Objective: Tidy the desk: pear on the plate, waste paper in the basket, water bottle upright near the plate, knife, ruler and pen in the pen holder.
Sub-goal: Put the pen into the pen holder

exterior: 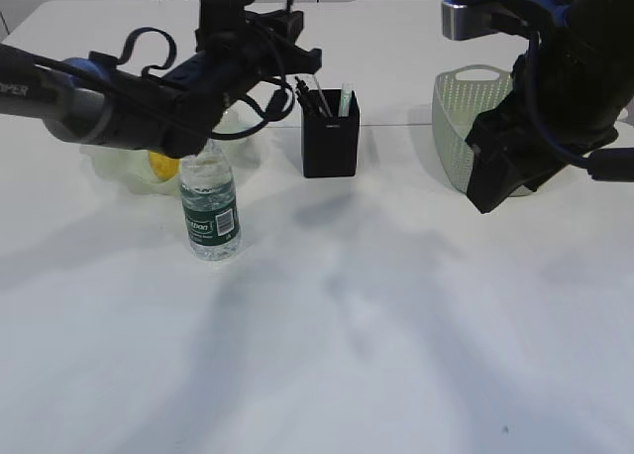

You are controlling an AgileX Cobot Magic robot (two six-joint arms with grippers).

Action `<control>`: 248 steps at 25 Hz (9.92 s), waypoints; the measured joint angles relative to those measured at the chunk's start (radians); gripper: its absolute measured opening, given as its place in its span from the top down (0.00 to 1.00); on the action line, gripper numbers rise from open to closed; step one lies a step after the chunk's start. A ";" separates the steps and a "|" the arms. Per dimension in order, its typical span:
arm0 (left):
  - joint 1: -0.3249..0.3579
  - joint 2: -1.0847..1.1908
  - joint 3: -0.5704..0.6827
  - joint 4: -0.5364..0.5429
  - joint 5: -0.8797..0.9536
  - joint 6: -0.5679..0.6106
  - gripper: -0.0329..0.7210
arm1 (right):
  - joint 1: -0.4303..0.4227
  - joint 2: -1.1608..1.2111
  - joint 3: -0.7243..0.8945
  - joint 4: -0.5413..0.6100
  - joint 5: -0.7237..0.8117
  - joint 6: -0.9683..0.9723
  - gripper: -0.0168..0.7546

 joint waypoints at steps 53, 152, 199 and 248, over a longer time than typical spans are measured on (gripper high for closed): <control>0.089 0.097 -0.262 0.575 0.059 -0.401 0.87 | 0.000 0.004 0.000 0.000 0.000 0.005 0.39; 0.171 0.223 -0.469 1.126 -0.073 -0.983 0.87 | 0.000 0.004 0.000 0.002 -0.001 0.008 0.39; 0.213 -0.302 0.023 1.351 -0.346 -1.248 0.87 | 0.000 -0.141 -0.022 0.026 0.004 0.015 0.39; 0.028 -0.415 0.258 1.251 -0.393 -1.252 0.87 | 0.000 -0.192 -0.022 0.551 -0.502 -0.097 0.39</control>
